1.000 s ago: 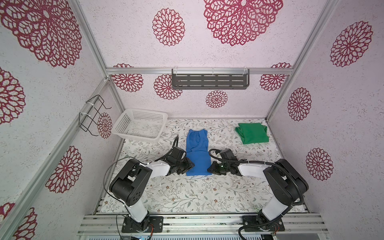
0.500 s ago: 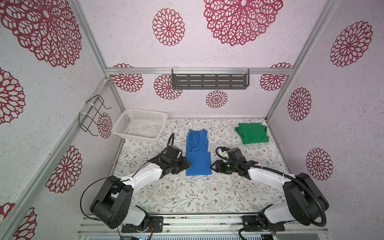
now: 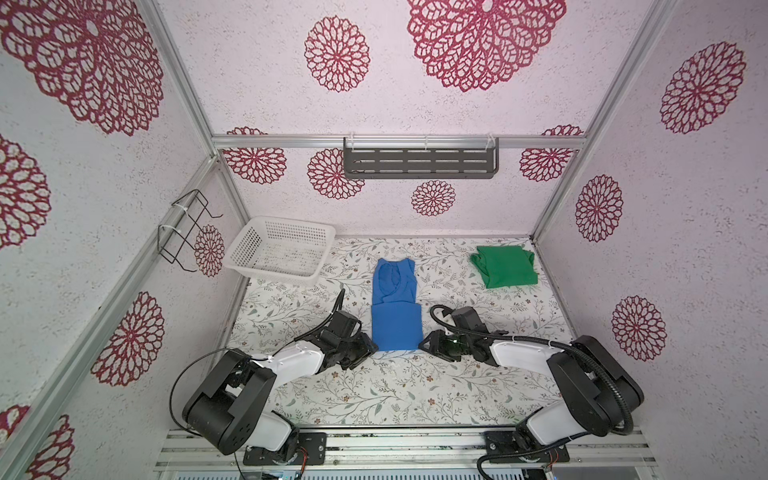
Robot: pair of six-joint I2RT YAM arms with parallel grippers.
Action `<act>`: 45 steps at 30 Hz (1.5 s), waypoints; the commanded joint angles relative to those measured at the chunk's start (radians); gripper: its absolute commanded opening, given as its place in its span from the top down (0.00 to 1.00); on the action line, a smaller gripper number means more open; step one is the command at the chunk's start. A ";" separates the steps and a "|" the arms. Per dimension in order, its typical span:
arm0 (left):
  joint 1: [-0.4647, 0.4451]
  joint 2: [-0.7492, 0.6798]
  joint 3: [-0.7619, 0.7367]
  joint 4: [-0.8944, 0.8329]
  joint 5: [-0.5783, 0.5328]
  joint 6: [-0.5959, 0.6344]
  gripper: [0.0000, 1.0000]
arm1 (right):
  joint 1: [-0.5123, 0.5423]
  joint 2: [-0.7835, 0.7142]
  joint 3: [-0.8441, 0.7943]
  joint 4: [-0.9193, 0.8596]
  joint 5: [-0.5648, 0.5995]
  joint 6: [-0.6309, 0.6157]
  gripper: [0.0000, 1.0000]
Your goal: Fold and stack the tank tops
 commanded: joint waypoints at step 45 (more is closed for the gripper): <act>-0.122 -0.124 0.059 -0.260 -0.243 -0.005 1.00 | 0.136 -0.089 0.171 -0.323 0.184 -0.153 1.00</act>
